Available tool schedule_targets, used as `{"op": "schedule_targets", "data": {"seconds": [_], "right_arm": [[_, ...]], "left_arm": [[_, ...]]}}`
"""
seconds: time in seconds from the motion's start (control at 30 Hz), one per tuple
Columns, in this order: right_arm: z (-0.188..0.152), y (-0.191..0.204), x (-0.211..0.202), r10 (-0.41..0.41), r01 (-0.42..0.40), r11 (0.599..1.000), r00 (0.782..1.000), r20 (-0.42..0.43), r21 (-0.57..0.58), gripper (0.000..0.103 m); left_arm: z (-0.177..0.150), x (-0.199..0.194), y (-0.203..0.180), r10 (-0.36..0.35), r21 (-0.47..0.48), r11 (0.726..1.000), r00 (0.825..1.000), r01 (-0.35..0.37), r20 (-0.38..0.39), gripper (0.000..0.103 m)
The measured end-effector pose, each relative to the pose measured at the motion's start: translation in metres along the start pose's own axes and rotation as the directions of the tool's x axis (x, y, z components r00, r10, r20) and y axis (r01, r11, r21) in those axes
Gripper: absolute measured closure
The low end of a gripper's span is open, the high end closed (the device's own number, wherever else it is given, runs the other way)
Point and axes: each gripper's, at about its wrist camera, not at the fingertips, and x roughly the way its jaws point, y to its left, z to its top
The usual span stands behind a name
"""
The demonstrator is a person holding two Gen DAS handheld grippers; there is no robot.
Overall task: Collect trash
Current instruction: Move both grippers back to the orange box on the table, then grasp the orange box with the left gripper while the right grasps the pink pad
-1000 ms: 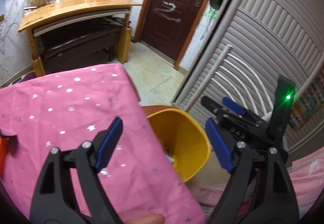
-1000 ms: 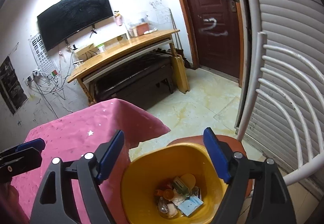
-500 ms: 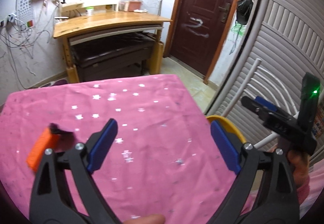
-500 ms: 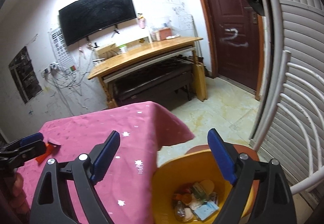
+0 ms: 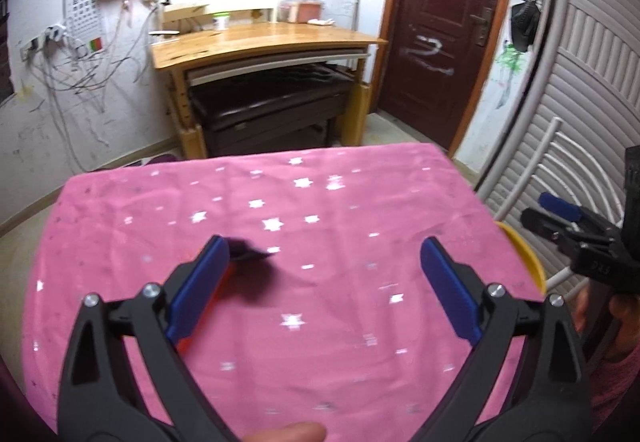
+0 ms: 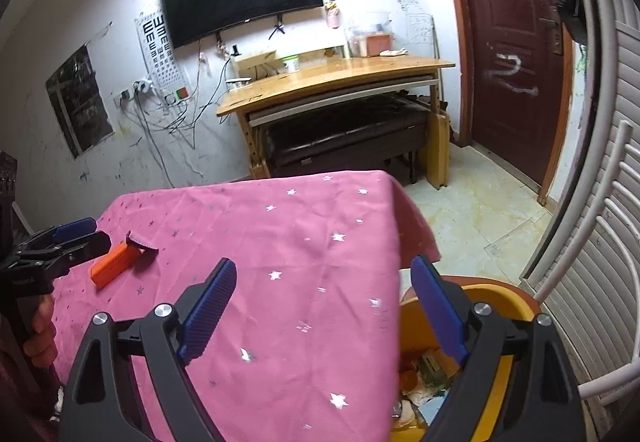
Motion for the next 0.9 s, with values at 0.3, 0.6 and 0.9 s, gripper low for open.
{"op": "schedule_targets", "data": {"seconds": [0.3, 0.6, 0.9], "right_arm": [[0.013, 0.051, 0.022, 0.064, -0.064, 0.995, 0.998, 0.001, -0.081, 0.020], [0.022, 0.100, 0.046, 0.120, -0.126, 0.978, 0.992, -0.047, -0.166, 0.020], [0.022, 0.129, 0.066, 0.147, -0.167, 0.963, 0.983, -0.108, -0.212, 0.017]], "left_arm": [[-0.011, 0.015, 0.047, 0.034, -0.007, 0.999, 0.995, -0.035, -0.091, 0.010], [-0.021, 0.028, 0.070, -0.001, 0.011, 1.000, 0.987, 0.003, -0.159, 0.017], [-0.029, 0.043, 0.080, 0.010, 0.001, 1.000, 0.980, -0.010, -0.198, 0.044]]}}
